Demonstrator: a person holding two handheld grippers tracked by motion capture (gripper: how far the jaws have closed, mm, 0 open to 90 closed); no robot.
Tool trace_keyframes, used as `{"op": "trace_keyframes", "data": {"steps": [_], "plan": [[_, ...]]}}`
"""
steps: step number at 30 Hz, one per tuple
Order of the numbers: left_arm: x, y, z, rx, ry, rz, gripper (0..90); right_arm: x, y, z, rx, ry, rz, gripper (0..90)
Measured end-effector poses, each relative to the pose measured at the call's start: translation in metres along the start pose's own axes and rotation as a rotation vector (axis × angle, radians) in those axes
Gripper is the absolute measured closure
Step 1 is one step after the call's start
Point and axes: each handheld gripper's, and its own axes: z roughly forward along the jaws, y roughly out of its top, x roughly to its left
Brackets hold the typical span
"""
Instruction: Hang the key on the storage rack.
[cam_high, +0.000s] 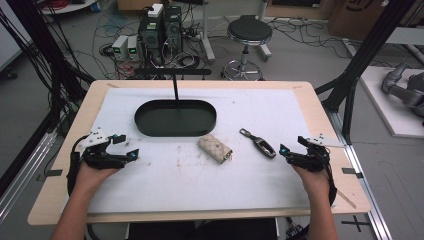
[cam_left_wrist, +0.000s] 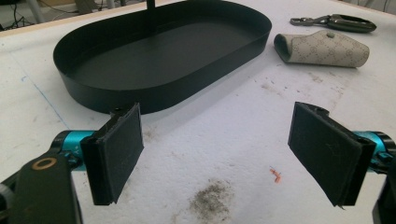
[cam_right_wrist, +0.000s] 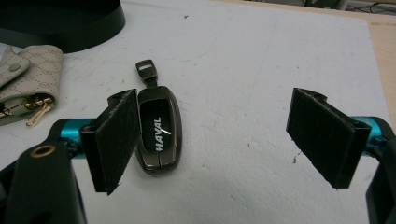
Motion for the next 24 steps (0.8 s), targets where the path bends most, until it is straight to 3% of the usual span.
{"op": "trace_keyframes", "data": {"steps": [6,11,13,16,20,24], "plan": [[0.001,0.000,0.001,0.007,0.001,-0.004,17.9,-0.002,0.000,0.001,0.007,0.018,0.011,18.4],[0.001,-0.001,0.001,0.004,-0.006,-0.005,17.9,0.001,0.001,0.000,-0.009,-0.005,-0.014,16.0],[0.000,0.000,0.000,0.002,-0.006,-0.001,18.0,0.003,0.002,0.002,0.008,0.032,-0.004,16.0],[0.000,0.000,0.001,0.004,-0.001,0.002,18.0,0.007,0.003,0.006,0.008,0.043,-0.019,16.0],[-0.001,0.000,0.001,0.016,0.007,0.015,18.0,0.011,0.005,0.009,0.004,0.023,-0.026,16.0],[0.001,-0.004,-0.002,0.008,0.011,0.003,17.9,0.013,0.019,0.020,0.024,0.046,-0.046,16.0]]}}
